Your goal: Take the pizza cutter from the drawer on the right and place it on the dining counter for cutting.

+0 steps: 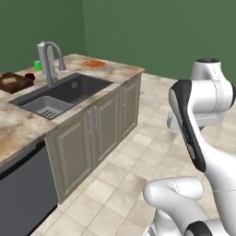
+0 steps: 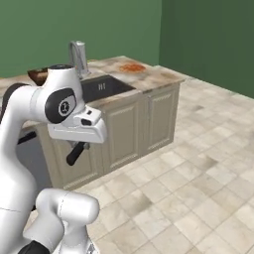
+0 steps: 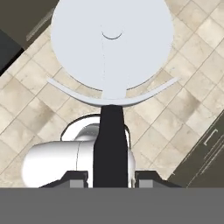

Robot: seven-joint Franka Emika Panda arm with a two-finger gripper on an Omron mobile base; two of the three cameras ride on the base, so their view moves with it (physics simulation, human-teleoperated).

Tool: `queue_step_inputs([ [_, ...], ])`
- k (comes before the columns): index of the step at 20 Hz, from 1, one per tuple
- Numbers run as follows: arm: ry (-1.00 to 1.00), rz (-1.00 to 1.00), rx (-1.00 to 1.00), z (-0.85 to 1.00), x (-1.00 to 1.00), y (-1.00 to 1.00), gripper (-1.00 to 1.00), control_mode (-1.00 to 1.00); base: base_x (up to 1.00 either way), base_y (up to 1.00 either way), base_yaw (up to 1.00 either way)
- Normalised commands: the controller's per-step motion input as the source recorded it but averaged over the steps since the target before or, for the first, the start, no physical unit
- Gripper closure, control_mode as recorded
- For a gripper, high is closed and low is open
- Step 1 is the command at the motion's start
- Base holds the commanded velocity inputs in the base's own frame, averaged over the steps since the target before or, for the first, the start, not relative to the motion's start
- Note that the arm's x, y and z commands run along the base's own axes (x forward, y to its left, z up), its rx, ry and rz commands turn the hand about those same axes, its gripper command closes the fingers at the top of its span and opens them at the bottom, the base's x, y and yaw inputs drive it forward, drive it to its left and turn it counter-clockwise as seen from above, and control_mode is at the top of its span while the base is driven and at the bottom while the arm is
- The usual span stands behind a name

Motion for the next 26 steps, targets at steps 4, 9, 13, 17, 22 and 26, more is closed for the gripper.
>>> queue_step_inputs([
  [4,0.0,0.0,0.0,0.0,0.0,0.0,1.0,1.0,1.0,-0.92,0.43],
  [9,0.0,0.0,0.0,0.0,0.0,0.0,1.0,1.0,1.0,-1.0,0.37],
  [13,0.0,0.0,0.0,0.0,0.0,0.0,1.0,1.0,0.96,-1.0,0.34],
  [17,0.0,0.0,0.0,0.0,0.0,0.0,1.0,1.0,0.88,-1.0,0.3],
  [22,0.0,0.0,0.0,0.0,0.0,0.0,1.0,1.0,0.83,-1.0,0.29],
  [26,0.0,0.0,0.0,0.0,0.0,0.0,1.0,1.0,0.79,-1.0,0.3],
])
